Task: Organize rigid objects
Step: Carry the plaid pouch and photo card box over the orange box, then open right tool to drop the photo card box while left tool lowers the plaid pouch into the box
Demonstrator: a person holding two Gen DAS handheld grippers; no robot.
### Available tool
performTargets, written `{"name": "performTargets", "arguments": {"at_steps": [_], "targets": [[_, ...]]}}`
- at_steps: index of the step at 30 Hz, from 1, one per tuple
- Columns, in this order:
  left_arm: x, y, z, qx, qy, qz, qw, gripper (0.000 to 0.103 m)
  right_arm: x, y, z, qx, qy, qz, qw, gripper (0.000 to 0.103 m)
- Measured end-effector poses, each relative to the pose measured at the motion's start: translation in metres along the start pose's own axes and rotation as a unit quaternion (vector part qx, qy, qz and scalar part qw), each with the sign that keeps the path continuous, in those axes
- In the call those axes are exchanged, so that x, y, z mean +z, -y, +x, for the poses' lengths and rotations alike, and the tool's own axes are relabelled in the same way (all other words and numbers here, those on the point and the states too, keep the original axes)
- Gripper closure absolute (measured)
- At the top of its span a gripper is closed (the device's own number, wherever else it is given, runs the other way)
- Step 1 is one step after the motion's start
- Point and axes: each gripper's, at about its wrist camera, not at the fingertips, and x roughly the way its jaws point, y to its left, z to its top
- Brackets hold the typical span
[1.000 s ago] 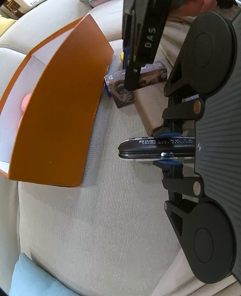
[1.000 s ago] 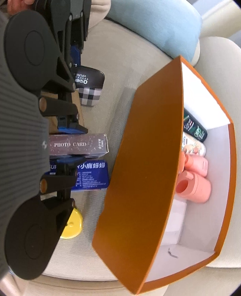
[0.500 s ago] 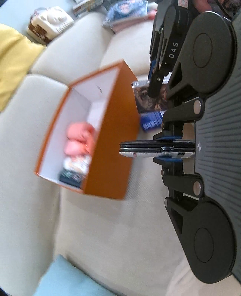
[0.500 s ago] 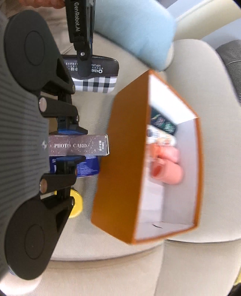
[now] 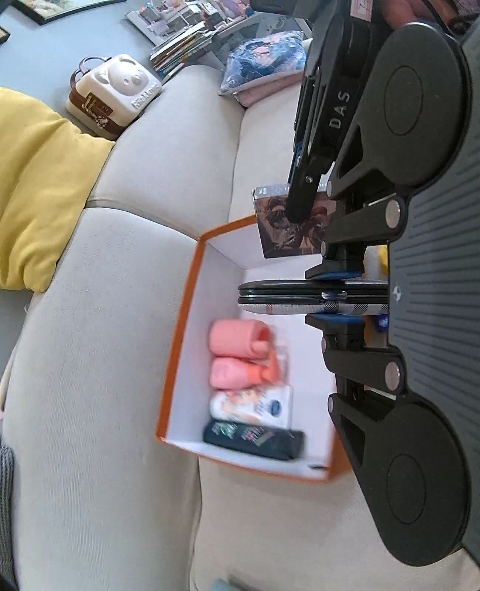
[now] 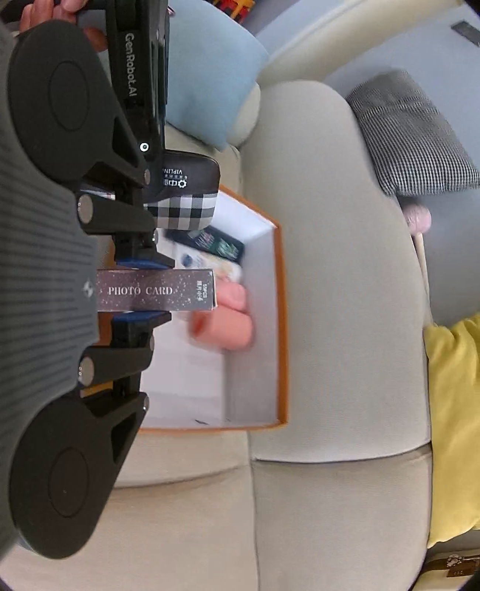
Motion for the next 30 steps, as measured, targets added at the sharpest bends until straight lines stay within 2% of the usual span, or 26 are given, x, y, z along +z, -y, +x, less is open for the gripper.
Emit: {"name": "performTargets", "arguments": {"at_steps": [4,7,10,15,17,21,26,27,30], "targets": [[0.021,-0.003,0.031,0.008,-0.015,0.005,0.9998,0.084,0.023,0.012,0.027,-0.029,-0.003,0.007,1.0,0.08],[0.034,-0.008,0.056,0.005,-0.036,0.0,0.9994,0.084,0.037,0.014,0.054,-0.049,-0.026,-0.054,0.997,0.08],[0.043,-0.014,0.078,0.01,-0.051,-0.001,0.9987,0.084,0.045,0.015,0.082,-0.055,-0.051,-0.126,0.989,0.08],[0.052,-0.027,0.107,0.01,-0.071,-0.014,0.9973,0.084,0.052,0.018,0.127,-0.06,-0.09,-0.232,0.967,0.08],[0.055,-0.032,0.116,0.008,-0.077,-0.017,0.9968,0.084,0.05,0.016,0.144,-0.07,-0.102,-0.286,0.95,0.08],[0.061,-0.038,0.127,0.008,-0.084,-0.02,0.9962,0.084,0.037,0.009,0.17,-0.088,-0.112,-0.405,0.903,0.08],[0.068,-0.041,0.137,0.003,-0.088,-0.02,0.9959,0.084,0.014,0.003,0.189,-0.11,-0.101,-0.527,0.836,0.08],[0.068,-0.041,0.138,0.003,-0.089,-0.02,0.9958,0.084,0.008,0.003,0.192,-0.116,-0.098,-0.552,0.82,0.08],[0.07,-0.04,0.141,0.004,-0.09,-0.021,0.9957,0.084,-0.004,0.007,0.202,-0.127,-0.093,-0.593,0.79,0.08]]}}
